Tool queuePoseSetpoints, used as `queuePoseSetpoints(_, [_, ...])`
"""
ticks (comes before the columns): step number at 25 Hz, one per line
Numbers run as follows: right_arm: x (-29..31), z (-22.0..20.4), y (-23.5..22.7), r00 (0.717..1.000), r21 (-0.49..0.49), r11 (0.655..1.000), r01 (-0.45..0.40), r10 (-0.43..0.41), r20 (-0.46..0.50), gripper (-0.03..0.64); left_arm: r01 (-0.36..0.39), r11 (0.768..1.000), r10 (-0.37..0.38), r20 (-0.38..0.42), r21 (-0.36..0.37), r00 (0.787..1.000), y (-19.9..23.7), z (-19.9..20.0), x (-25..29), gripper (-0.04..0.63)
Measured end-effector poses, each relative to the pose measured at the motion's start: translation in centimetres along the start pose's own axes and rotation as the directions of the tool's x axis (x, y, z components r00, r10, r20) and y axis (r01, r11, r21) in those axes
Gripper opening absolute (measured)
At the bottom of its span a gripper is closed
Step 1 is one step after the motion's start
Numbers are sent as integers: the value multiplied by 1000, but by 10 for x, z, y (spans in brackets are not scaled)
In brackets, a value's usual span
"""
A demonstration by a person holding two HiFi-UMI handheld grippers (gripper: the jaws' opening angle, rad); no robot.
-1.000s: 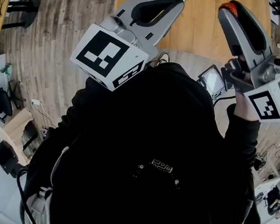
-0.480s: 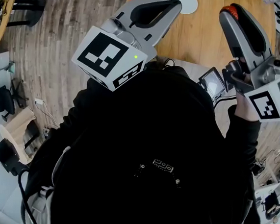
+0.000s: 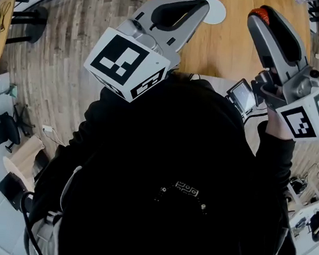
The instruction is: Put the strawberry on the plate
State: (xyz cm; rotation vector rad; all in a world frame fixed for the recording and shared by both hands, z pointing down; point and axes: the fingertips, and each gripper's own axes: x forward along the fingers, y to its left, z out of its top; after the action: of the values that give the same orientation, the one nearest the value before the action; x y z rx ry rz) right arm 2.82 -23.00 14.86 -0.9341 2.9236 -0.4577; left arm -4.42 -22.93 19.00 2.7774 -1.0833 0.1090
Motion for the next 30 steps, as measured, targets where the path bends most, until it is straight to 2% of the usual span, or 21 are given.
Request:
queuePoseSetpoints(7, [-27,-5,-9,998,0,998,58,-58,-35,158,18,1000,-18,-2,-25,1000,-18,-9,-4,-3])
queuePoseSetpoints(12, [8,-6,-14,997,-34,999,34,-37,-71,158,13,998,-16,-45,-59,999,6,-24,-5,-3])
queuePoseSetpoints(24, [19,-22,-30,996,25,1000,-6,9,-90,158,-21,998,16,-80,-66,997,10,-34,-10,-3])
queuePoseSetpoints(30, [34,-49,-43,992,24,999,-27,30,-119,158,-59,995,51,-95,-78,994,19,-61,-10,-3])
